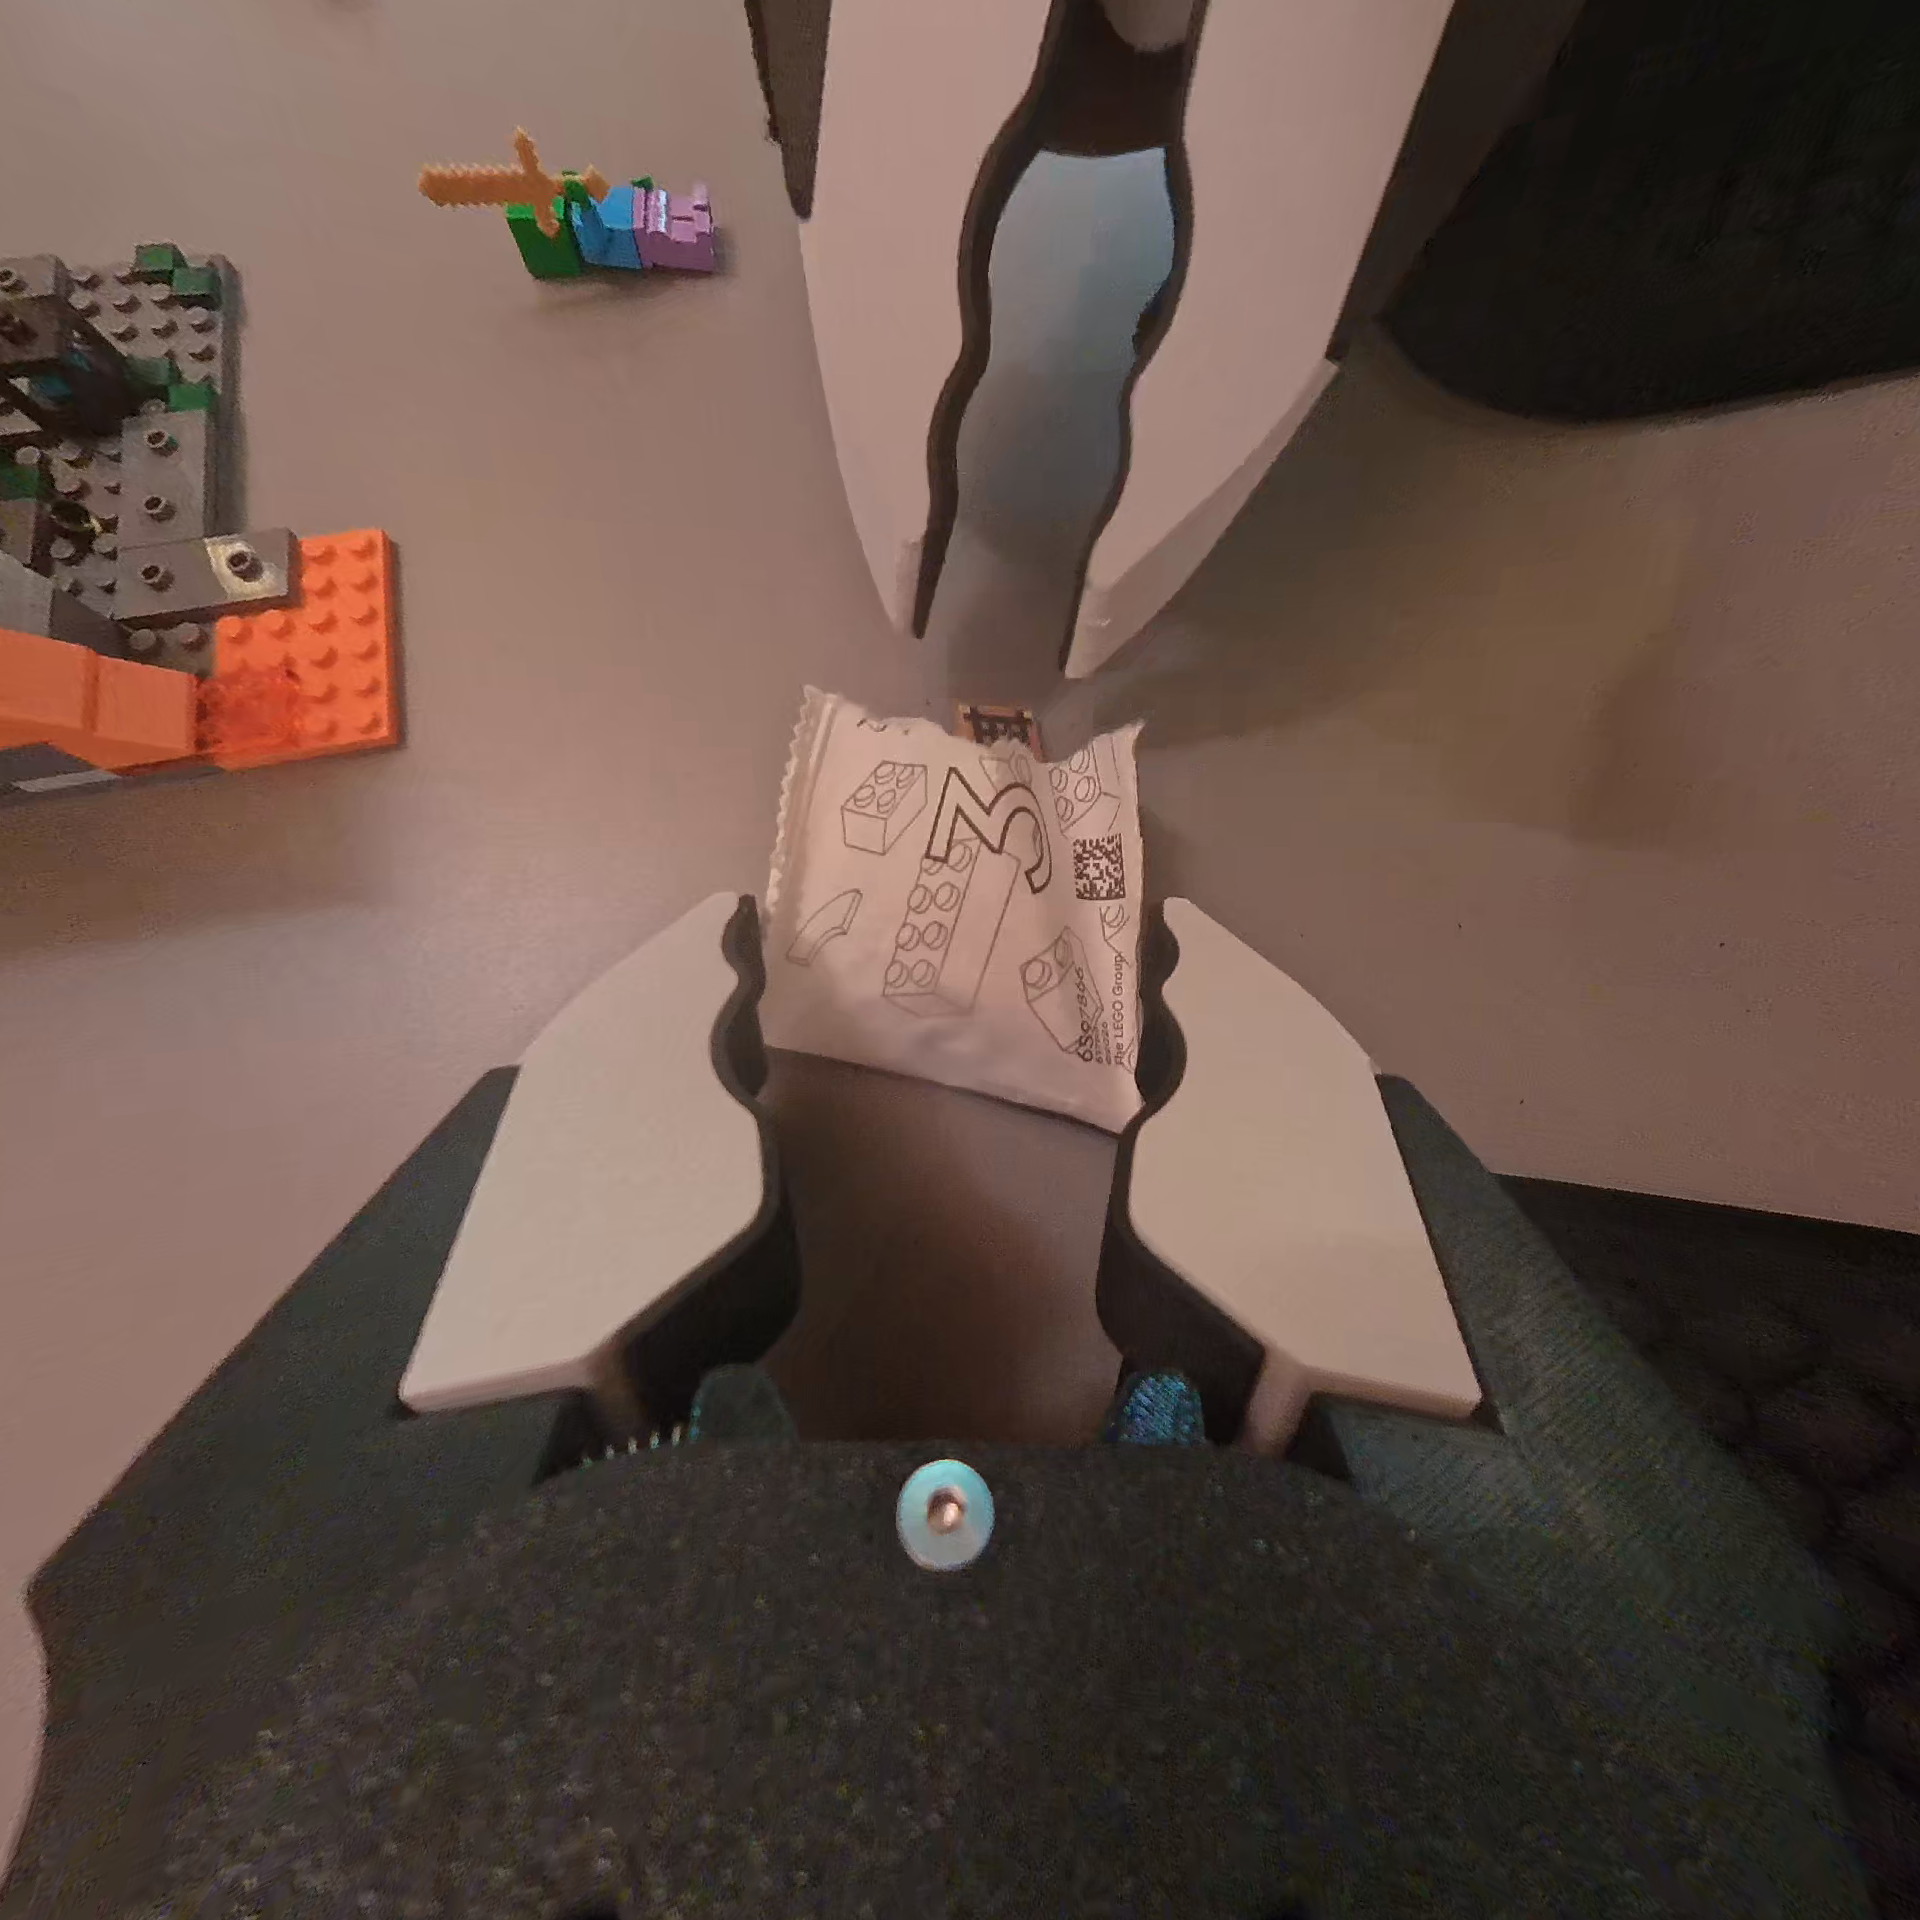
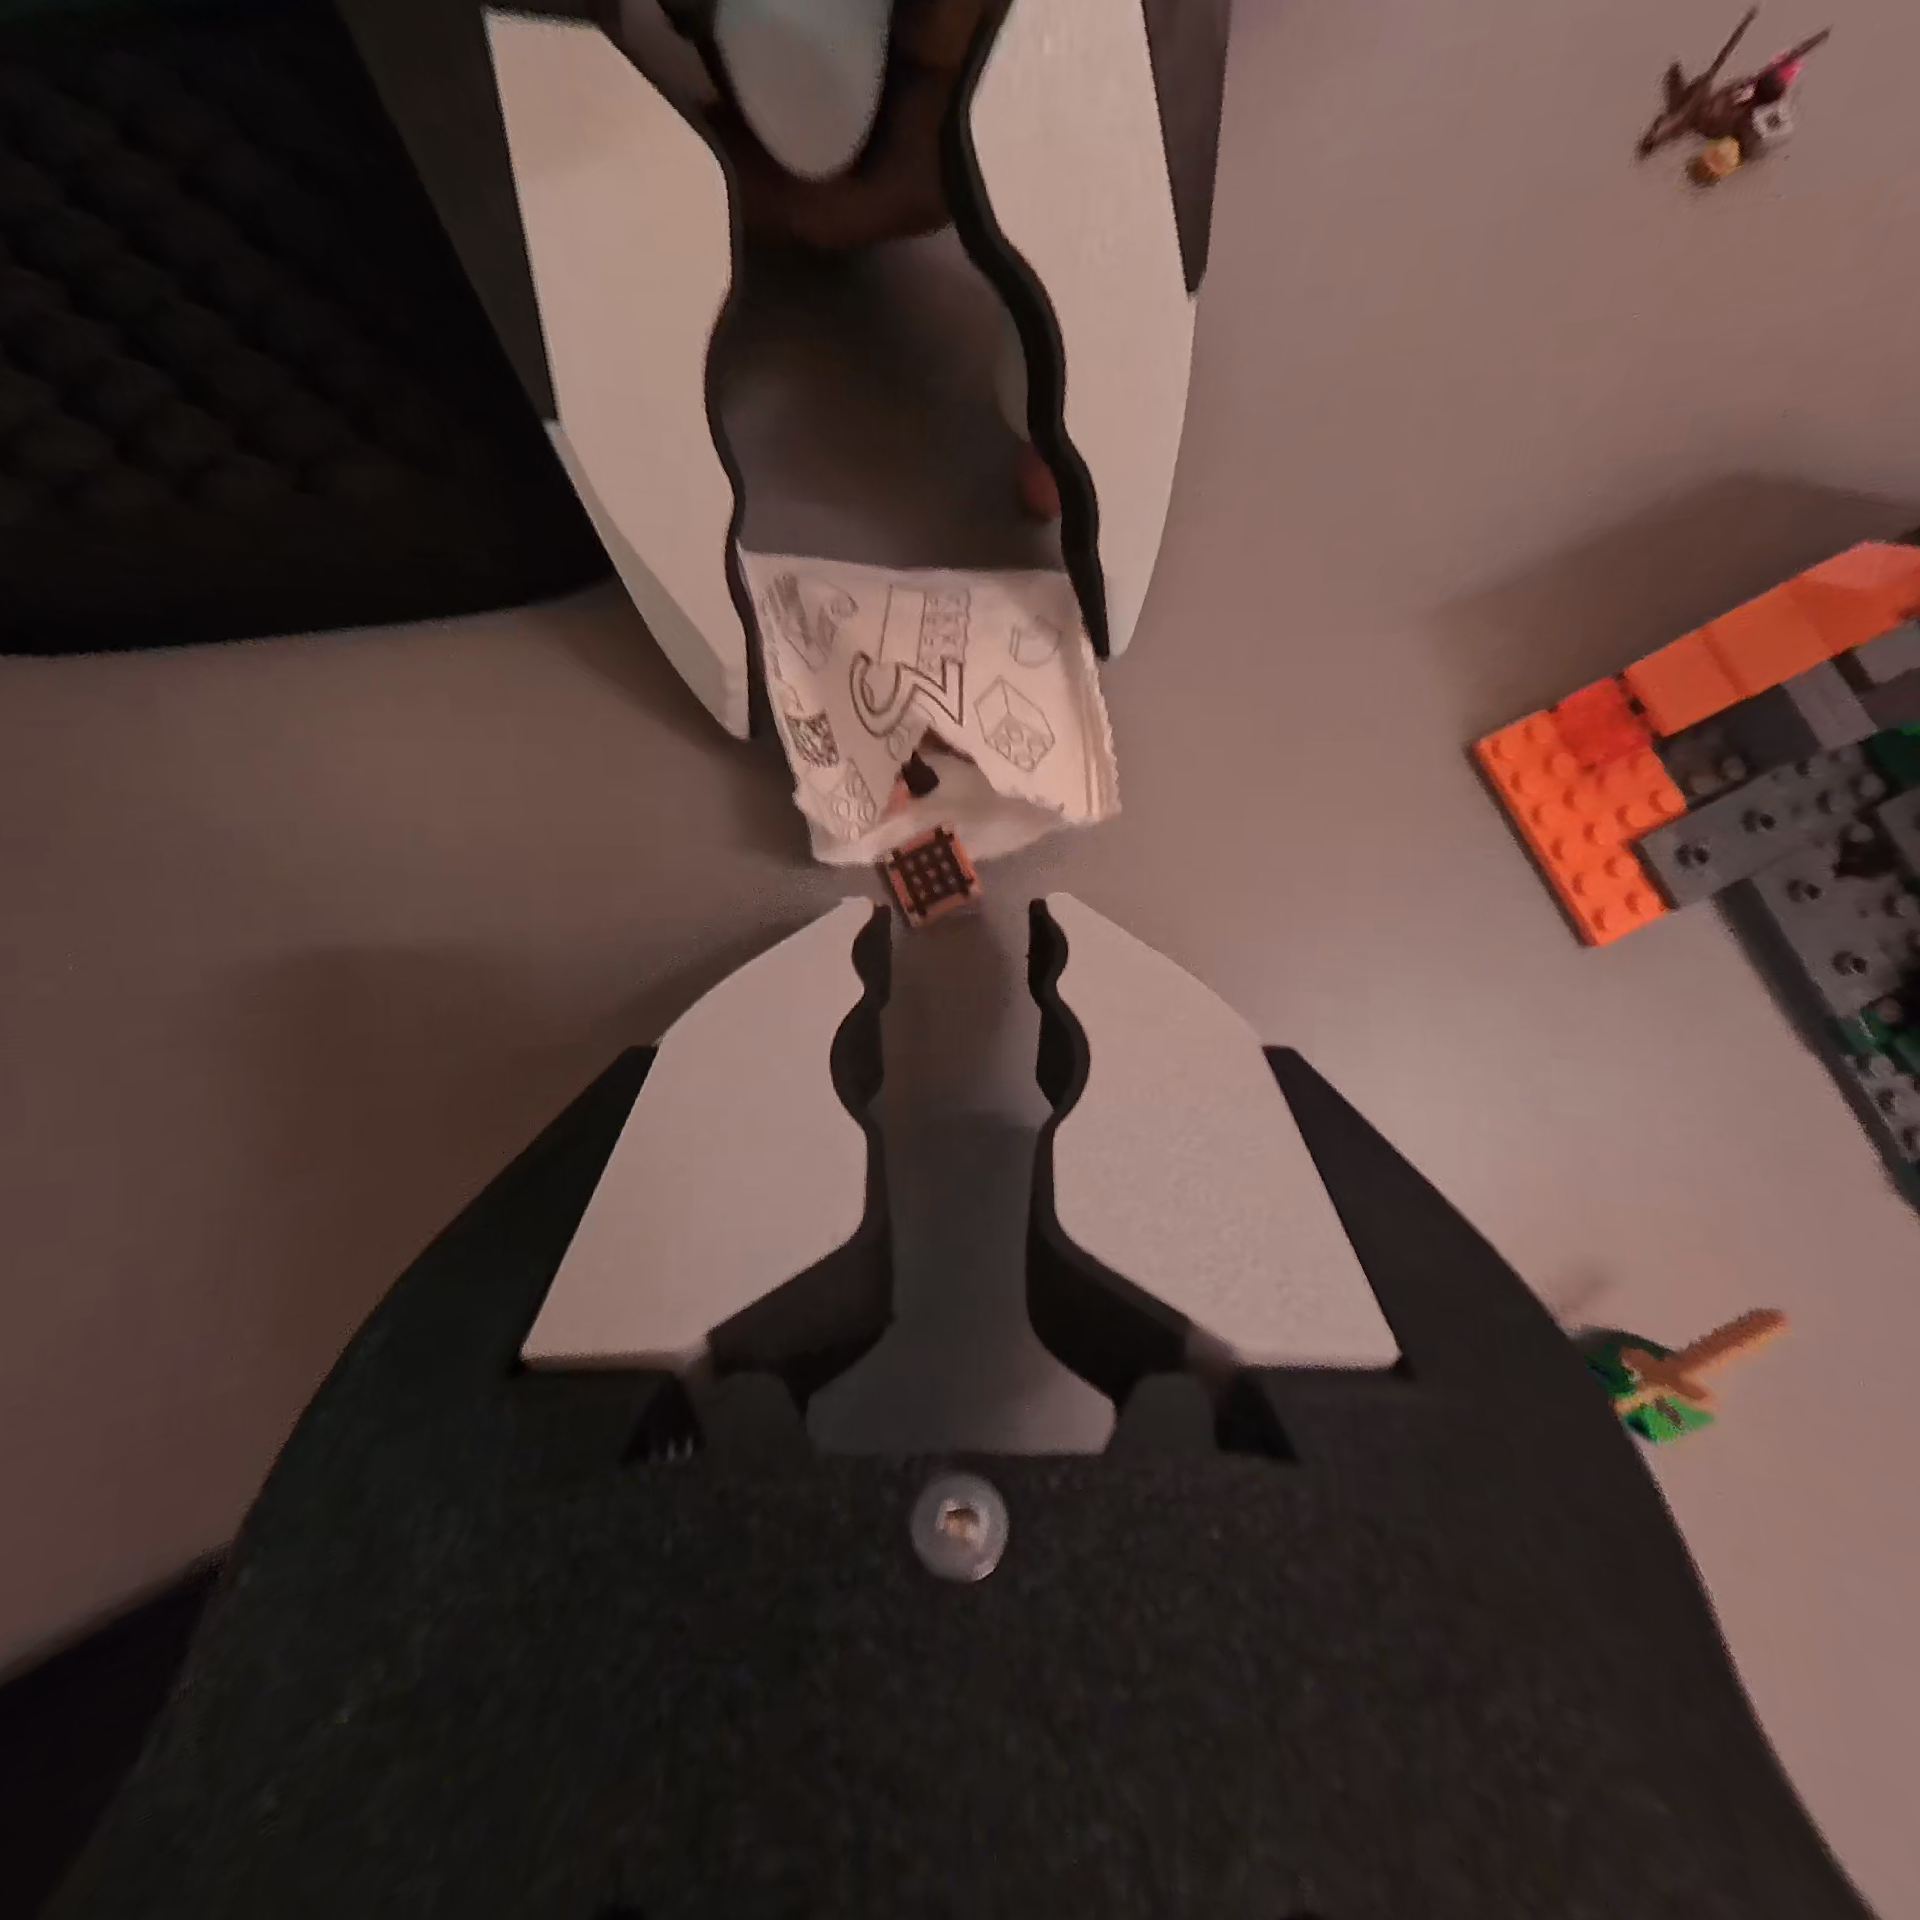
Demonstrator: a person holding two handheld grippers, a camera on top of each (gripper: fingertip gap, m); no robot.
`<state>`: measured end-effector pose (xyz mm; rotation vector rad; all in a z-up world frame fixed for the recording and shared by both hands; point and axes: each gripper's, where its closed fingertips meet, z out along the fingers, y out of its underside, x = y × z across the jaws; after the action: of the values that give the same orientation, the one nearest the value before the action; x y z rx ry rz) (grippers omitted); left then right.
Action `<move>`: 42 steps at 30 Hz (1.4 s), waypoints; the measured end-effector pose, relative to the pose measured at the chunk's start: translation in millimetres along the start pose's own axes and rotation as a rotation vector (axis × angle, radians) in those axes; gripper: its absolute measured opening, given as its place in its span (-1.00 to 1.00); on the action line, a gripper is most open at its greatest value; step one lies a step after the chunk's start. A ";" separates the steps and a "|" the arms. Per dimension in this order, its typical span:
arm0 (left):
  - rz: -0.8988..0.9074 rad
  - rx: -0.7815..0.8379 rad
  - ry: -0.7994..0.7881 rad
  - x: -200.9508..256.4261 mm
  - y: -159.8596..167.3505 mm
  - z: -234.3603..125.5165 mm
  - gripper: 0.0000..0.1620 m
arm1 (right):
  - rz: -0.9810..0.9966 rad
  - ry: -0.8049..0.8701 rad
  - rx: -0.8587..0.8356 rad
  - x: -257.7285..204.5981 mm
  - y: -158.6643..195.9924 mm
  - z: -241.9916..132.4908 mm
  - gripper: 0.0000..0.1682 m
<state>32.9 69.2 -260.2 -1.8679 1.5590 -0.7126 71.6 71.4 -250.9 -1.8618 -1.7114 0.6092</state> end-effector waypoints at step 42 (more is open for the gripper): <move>0.098 0.288 0.002 14.6 -40.7 -11.4 -0.29 | 0.133 -0.110 0.199 -8.7 -15.9 -14.4 -0.85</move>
<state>54.2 59.0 -222.1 -1.5710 1.4523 -0.8457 68.1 62.5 -229.9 -1.8384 -1.5394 0.9157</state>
